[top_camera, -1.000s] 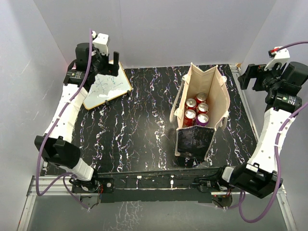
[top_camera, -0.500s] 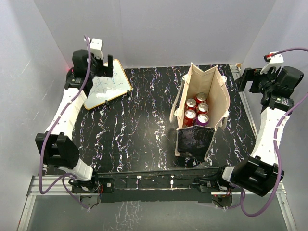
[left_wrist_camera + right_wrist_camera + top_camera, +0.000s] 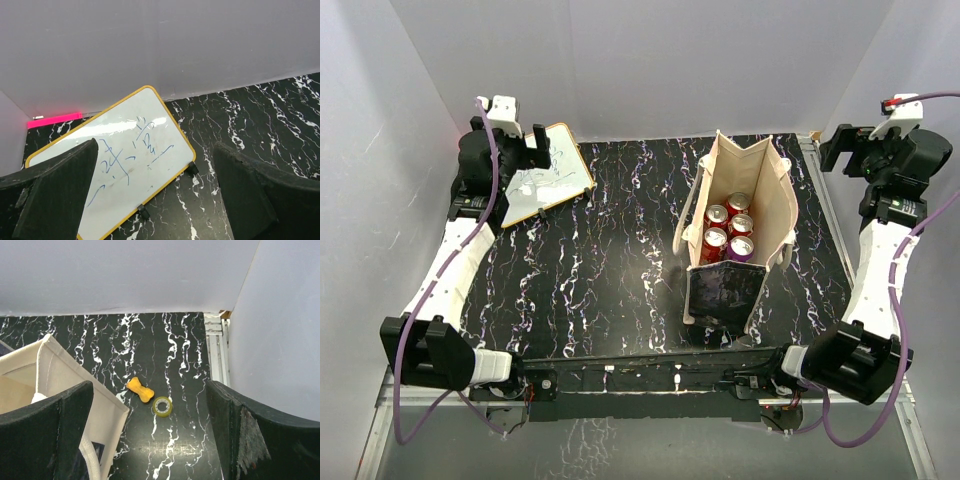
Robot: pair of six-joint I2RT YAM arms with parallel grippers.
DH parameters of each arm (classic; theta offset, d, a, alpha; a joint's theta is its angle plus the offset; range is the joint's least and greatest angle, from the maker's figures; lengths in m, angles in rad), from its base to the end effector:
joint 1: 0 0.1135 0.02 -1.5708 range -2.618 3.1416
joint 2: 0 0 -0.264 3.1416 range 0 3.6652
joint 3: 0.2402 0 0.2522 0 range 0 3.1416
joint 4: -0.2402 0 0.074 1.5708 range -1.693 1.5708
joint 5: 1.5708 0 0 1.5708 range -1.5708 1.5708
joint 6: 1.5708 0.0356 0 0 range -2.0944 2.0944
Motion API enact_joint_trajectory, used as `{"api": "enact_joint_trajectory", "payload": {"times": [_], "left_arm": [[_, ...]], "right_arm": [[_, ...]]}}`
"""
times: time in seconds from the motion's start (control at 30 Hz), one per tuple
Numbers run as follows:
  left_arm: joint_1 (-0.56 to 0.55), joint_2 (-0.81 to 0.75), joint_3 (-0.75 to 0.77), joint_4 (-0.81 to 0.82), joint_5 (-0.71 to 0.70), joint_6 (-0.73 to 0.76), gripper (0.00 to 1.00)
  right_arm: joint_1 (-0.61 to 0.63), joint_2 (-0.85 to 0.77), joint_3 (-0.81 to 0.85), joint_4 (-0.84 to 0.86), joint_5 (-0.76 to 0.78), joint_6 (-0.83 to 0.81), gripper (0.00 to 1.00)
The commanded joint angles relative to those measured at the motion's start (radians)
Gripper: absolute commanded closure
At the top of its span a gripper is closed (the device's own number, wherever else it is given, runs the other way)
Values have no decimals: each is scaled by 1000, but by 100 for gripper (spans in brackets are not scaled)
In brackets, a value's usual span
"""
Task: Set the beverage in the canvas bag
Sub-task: Reset both arms
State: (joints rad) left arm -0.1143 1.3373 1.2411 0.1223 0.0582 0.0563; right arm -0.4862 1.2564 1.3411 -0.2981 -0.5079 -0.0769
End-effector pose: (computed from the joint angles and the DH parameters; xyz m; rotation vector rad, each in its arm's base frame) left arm 0.3157 -0.0383 0.4094 0.1776 1.5352 -0.0909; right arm 0.2557 -0.1156 0.4228 -0.0030 1.7571 0.0434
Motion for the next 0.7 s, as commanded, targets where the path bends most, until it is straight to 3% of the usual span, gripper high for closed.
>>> {"api": "enact_joint_trajectory", "payload": {"times": [0.0, 0.23, 0.67], "left_arm": [[4, -34, -52, -14, -67, -41, 3], [4, -26, -5, -21, -88, -26, 3], [4, -47, 47, -71, -51, -19, 3]], "right_arm": [[77, -40, 15, 29, 171, -98, 1], [200, -78, 4, -11, 428, -113, 1], [204, -194, -22, -57, 473, -156, 1]]}}
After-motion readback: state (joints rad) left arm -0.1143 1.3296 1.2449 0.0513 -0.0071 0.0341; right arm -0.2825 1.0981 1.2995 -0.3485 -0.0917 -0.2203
